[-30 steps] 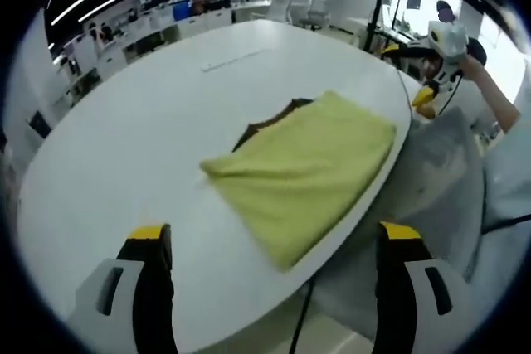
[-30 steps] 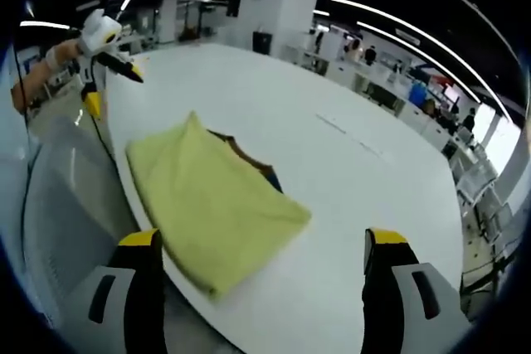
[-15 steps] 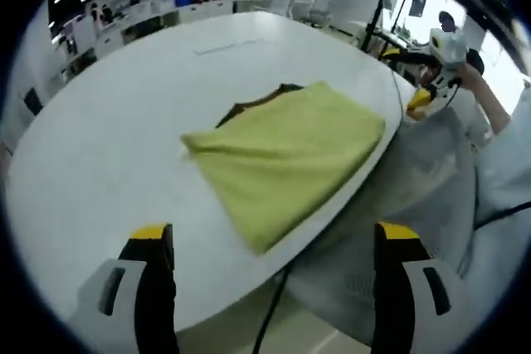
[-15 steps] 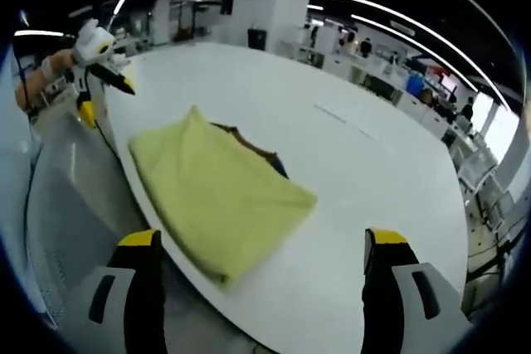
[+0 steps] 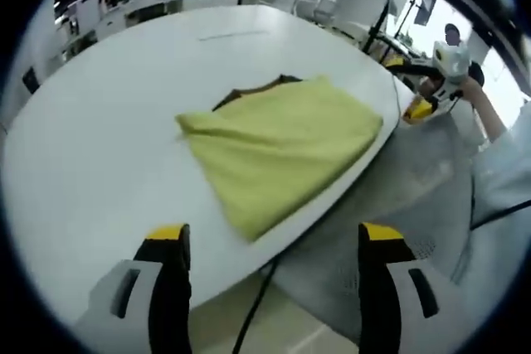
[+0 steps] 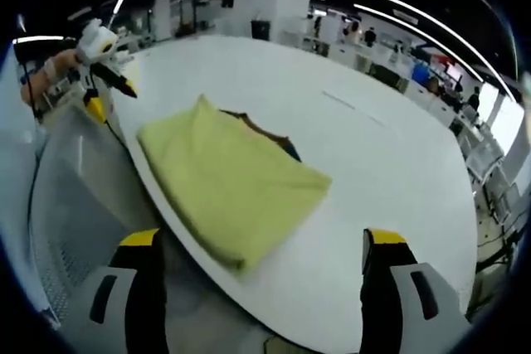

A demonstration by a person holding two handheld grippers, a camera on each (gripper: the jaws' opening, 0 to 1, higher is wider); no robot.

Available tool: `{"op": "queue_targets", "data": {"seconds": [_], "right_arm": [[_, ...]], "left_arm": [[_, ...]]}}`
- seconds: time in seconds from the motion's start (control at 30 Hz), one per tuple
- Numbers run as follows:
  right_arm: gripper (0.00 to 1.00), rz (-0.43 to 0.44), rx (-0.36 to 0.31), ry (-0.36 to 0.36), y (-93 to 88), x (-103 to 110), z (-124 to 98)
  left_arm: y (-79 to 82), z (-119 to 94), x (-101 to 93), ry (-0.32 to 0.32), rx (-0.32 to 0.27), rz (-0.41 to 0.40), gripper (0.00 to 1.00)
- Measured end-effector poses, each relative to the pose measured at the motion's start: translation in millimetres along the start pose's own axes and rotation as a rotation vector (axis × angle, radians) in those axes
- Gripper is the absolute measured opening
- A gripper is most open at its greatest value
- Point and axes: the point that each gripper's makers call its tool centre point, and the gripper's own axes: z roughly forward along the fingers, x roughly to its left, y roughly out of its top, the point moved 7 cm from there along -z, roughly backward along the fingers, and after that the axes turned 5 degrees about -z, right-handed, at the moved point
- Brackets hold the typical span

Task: Fold the garment on the visible template until the final outline fits inside the template.

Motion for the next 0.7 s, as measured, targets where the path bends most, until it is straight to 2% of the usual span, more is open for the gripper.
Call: {"op": "queue_targets", "data": {"seconds": [0.1,0.13,0.2,0.3,0.47,0.6,0.7], "right_arm": [[0.92,0.015,0.005,0.011,-3.5,2.0,1.9],[0.91,0.018,0.01,0.015,-5.7,2.8,2.7],[0.86,0.026,0.022,0.031,-9.7,4.7,4.2],[0.79,0.04,0.043,0.042,-17.3,5.2,8.2],[0.75,0.053,0.056,0.05,-20.0,7.3,9.5],[0.69,0.063,0.056,0.06,-20.7,9.2,10.2],[0.67,0.075,0.06,0.079,-23.0,12.3,11.9]], "left_arm": [[-3.5,2.9,2.1,-0.007,0.011,-0.016,0.68],[-5.9,4.6,4.3,0.008,0.026,-0.018,0.68],[-9.8,8.0,6.7,0.001,0.04,-0.045,0.61],[-10.7,14.6,7.1,-0.042,0.009,-0.103,0.5],[-18.6,26.4,11.1,-0.052,0.058,-0.114,0.44],[-21.0,31.6,15.3,-0.038,0.063,-0.128,0.36],[-21.7,34.6,17.4,-0.044,0.056,-0.146,0.36]]}}
